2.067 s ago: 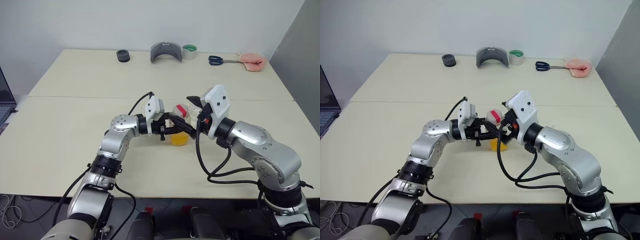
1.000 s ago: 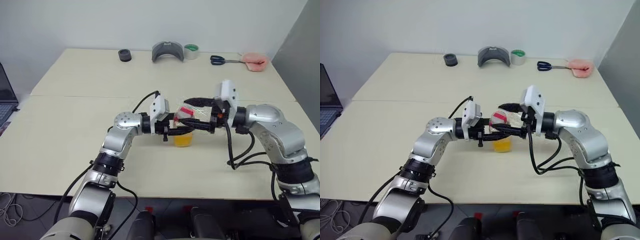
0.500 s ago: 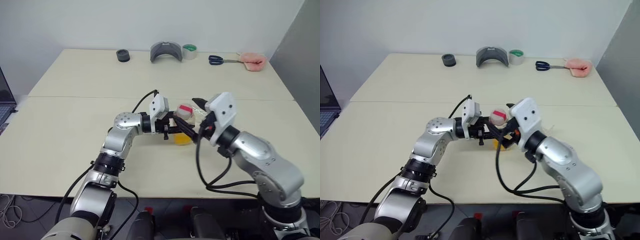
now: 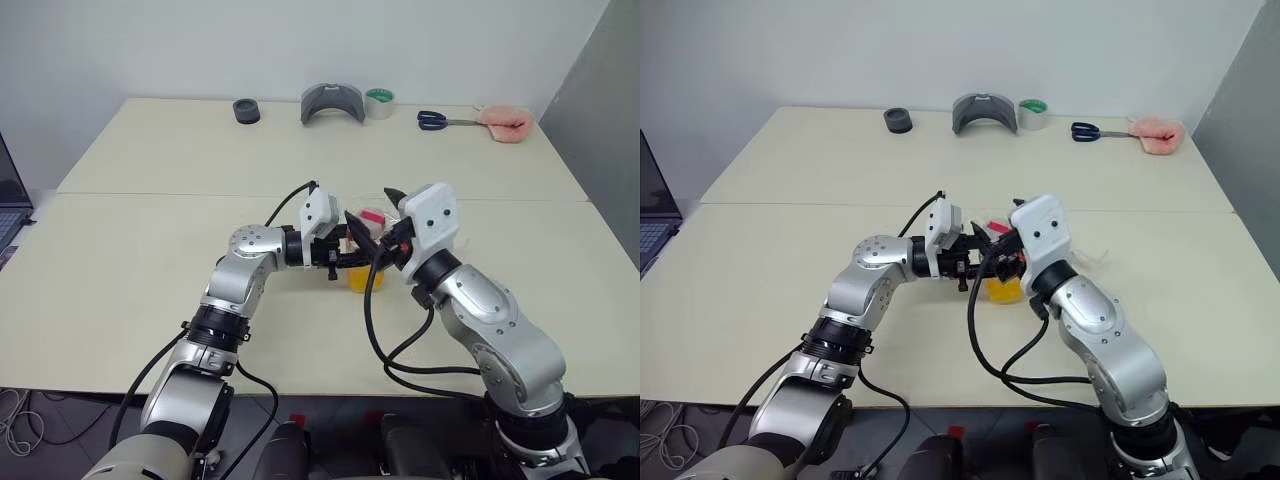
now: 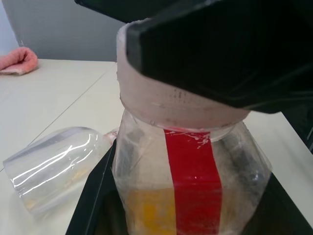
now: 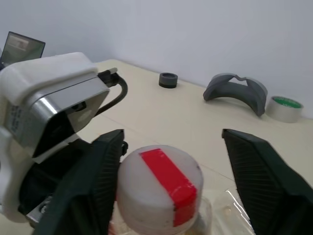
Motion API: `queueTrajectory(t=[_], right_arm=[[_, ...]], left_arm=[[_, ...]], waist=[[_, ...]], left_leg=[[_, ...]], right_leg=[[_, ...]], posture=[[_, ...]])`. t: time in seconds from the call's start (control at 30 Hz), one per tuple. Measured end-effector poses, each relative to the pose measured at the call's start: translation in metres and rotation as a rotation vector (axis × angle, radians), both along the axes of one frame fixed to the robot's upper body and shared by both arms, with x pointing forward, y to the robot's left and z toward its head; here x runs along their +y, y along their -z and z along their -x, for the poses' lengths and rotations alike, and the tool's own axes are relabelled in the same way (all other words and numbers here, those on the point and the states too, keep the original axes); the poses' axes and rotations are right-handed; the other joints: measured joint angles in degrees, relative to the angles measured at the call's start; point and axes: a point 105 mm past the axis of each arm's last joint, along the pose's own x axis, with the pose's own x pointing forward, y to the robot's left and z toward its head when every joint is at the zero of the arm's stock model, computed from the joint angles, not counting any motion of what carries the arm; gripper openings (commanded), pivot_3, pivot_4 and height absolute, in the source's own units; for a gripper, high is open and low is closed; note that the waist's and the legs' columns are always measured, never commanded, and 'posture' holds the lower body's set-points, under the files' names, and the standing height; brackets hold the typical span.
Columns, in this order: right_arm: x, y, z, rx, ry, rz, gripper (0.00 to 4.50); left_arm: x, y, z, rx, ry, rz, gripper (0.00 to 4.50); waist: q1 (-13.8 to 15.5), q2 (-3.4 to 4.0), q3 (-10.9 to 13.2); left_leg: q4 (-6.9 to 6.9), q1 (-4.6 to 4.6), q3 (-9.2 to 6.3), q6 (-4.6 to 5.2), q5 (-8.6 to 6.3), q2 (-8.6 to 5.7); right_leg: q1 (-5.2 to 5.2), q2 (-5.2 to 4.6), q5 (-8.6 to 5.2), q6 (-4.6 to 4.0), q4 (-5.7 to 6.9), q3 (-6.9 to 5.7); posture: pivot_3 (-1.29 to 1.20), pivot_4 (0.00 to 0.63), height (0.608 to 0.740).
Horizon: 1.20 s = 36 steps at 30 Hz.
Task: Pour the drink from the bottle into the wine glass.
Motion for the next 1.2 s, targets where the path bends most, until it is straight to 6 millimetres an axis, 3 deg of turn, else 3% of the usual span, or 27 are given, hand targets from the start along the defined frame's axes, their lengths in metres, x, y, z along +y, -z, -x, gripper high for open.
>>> queueTrajectory(t=[0.07, 0.27, 0.47, 0.67, 0.87, 0.93, 1.03, 1.2], right_arm=[[0.001, 0.0, 0.001, 0.001, -0.009, 0.001, 1.83], [0.002, 0.001, 0.0, 0.008, -0.05, 0.008, 1.84], [-0.014, 0.004, 0.001, 0.008, -0.428, 0.17, 1.84], [-0.024, -0.003, -0.011, 0.069, -0.617, 0.228, 1.84], [-0.039, 0.003, -0.017, 0.116, -0.526, 0.163, 3.86], [-0.045, -0.005, -0.013, 0.093, -0.469, 0.129, 4.46], [-0.045, -0.02, 0.0, 0.028, -0.377, 0.108, 4.5], [-0.031, -0.012, 0.016, 0.029, -0.266, 0.091, 4.5]], left_arm=[[0.0, 0.0, 0.0, 0.0, -0.001, 0.001, 1.82], [0.0, 0.0, 0.0, -0.001, 0.0, -0.003, 1.82], [-0.004, 0.003, 0.008, -0.015, 0.072, -0.029, 1.81], [-0.007, 0.001, 0.005, -0.038, 0.09, -0.044, 1.81], [0.004, 0.0, -0.002, -0.058, 0.044, -0.031, 1.81], [0.005, -0.001, -0.003, -0.067, 0.038, -0.025, 1.81], [0.006, 0.001, -0.006, -0.055, 0.029, -0.022, 1.81], [0.007, 0.004, -0.01, -0.041, 0.008, -0.028, 1.81]], waist=[[0.0, 0.0, 0.0], [0.0, 0.0, 0.0], [0.0, 0.01, 0.0], [-0.4, 0.03, 0.1], [-0.1, 0.02, 0.1], [0.1, 0.03, 0.1], [0.2, 0.03, 0.1], [0.0, 0.03, 0.1]], left_leg=[[0.0, -0.01, 0.0, 0.0, 0.0, -0.01], [0.01, 0.0, 0.01, 0.0, 0.0, -0.01], [0.02, 0.01, 0.04, 0.02, -0.01, -0.04], [0.0, 0.06, 0.0, 0.02, -0.01, 0.03], [0.03, -0.02, 0.05, 0.01, 0.0, -0.05], [0.02, -0.05, 0.0, 0.01, 0.0, -0.04], [0.01, -0.05, -0.04, 0.01, 0.0, -0.03], [0.02, -0.01, 0.01, 0.01, 0.0, -0.01]], right_leg=[[0.0, 0.0, 0.0, 0.0, 0.0, 0.0], [0.0, 0.0, 0.0, 0.0, 0.0, 0.0], [0.07, -0.01, 0.0, 0.01, -0.05, -0.04], [0.06, 0.06, 0.0, -0.01, -0.01, -0.05], [0.03, -0.08, 0.01, 0.0, -0.02, 0.02], [0.01, -0.08, 0.01, 0.01, -0.03, -0.02], [0.01, -0.05, 0.01, 0.0, -0.02, -0.04], [0.01, -0.02, 0.01, 0.01, 0.02, 0.01]], posture=[[0.0, 0.15, 0.74], [0.0, 0.15, 0.74], [0.0, 0.15, 0.74], [0.0, 0.15, 0.74], [0.0, 0.15, 0.74], [0.0, 0.15, 0.74], [0.0, 0.15, 0.74], [0.0, 0.15, 0.74]])
